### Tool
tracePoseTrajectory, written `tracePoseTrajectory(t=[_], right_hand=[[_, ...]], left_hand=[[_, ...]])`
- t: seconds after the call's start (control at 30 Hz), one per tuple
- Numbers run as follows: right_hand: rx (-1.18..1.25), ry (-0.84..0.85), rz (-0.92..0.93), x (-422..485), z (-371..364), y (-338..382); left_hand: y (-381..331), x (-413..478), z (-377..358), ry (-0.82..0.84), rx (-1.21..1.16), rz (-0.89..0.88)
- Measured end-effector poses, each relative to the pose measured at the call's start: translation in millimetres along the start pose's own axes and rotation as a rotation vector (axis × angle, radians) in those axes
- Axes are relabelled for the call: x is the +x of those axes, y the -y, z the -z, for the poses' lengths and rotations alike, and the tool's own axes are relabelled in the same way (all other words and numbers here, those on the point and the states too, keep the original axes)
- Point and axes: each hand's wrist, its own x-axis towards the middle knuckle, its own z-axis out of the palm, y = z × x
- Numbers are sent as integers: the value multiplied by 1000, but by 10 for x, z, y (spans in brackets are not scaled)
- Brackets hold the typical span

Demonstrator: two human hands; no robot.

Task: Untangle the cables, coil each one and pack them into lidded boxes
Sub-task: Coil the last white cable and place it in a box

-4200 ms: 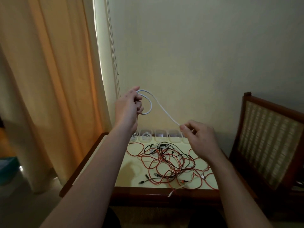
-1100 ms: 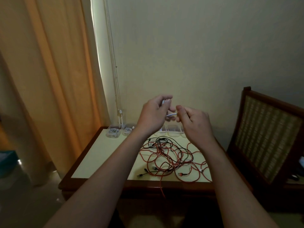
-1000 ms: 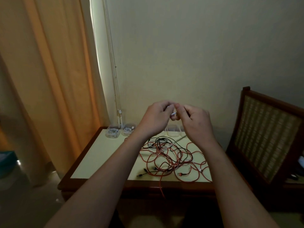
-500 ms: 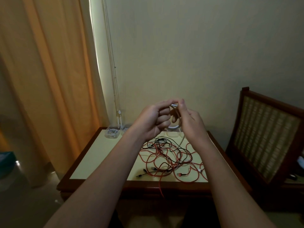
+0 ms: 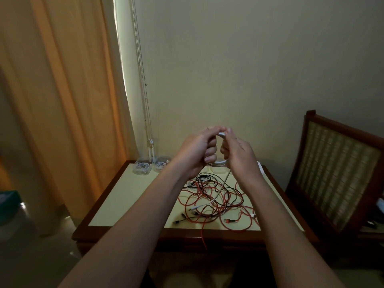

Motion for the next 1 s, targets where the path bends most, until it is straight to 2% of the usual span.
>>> tracePoseTrajectory(t=[0.13,0.43,0.53,0.8,1.0], right_hand=[[-13,-1,16,-4,18,-25],[-60,14,29,-20,55,32],[-66,48,44,-21,98,25],[-136,21,67,14,305,-151],[-141,3,-20,-1,396,-398]], left_hand=[[30,-15,10,27,87,-62],[61,-23,21,-19,121,-112],[38,-8,59,-7,76,-114],[-130,30,239,-131,-156,-150],[-258,46,338,-185,-305,-179]])
